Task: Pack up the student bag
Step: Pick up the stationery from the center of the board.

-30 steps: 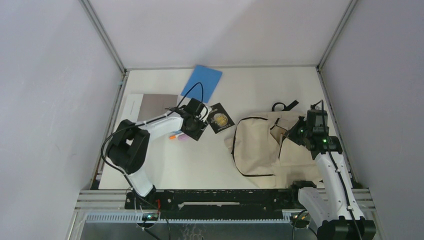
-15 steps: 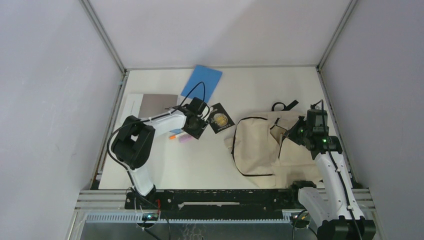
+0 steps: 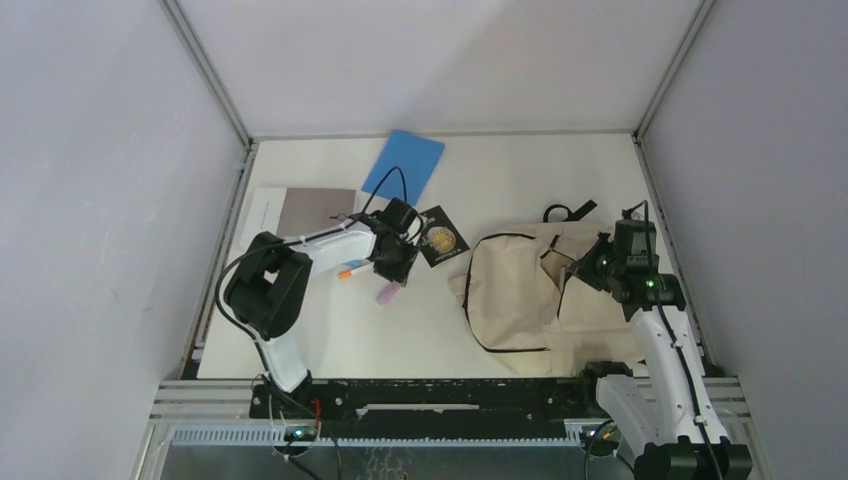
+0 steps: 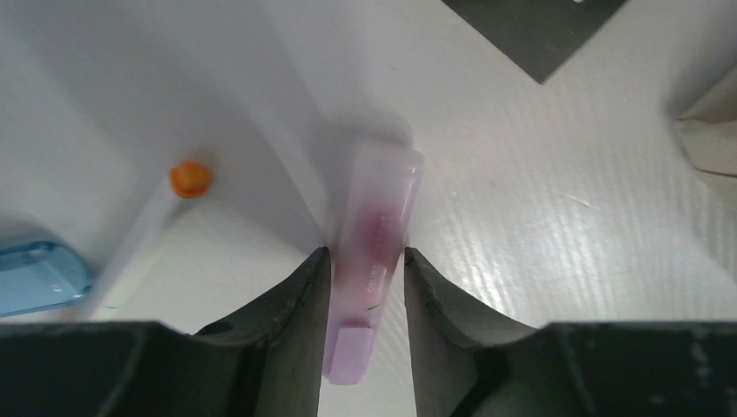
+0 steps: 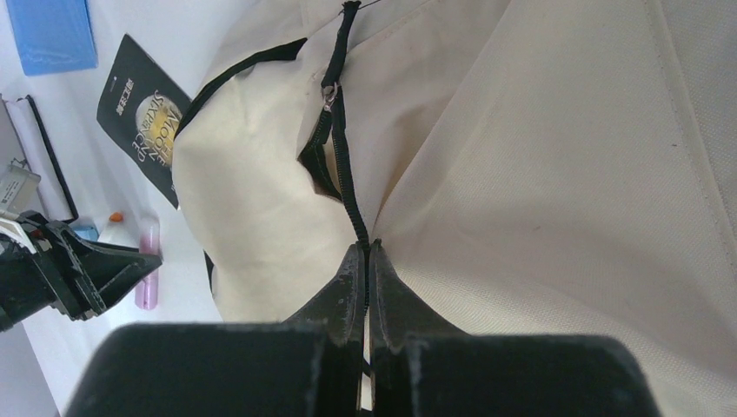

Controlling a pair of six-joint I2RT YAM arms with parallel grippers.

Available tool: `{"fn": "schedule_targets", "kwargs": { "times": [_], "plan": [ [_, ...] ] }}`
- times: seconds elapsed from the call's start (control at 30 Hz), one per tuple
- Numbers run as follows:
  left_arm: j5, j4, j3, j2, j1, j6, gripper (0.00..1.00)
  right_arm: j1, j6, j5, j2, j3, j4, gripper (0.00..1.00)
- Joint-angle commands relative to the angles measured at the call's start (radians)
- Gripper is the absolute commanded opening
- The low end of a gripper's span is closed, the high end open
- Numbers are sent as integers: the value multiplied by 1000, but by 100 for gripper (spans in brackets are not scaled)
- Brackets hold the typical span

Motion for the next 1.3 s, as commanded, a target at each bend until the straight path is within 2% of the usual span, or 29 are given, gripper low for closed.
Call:
{"fn": "schedule_targets", "kwargs": {
  "times": [0.0,0.1,0.23,0.3,0.4,0.53,0.63,0.8,0.9,1.03,1.27],
  "plan": [
    [31,-18,17,-9,-35,-130,40,3,2,-10,-26,35,44,0],
    [-7,-39,29,14,-45,-187,41,4,1,-9,-39,35,41,0],
    [45,-46,56,59,-42,-266,41,5,0,-1,-55,35,26,0],
    [84,-45,67,78,-39,-288,37,4,0,3,-62,35,16,0],
    [84,-51,80,70,-37,-296,24,4,-1,11,-80,34,2,0],
    [-29,-90,104,13,-36,-290,8,3,-6,26,-93,34,-15,0],
    [-90,-125,125,-30,-36,-272,5,3,-4,27,-91,35,-17,0],
    [-80,-157,158,-114,-37,-266,3,4,0,22,-80,34,-8,0],
    [-29,-145,179,-155,-37,-251,3,5,2,21,-73,34,-5,0],
    [152,-132,226,-169,-42,-260,2,6,1,25,-72,34,-3,0],
    [406,19,288,-134,-126,-386,2,7,10,31,-70,34,4,0]
  ]
}}
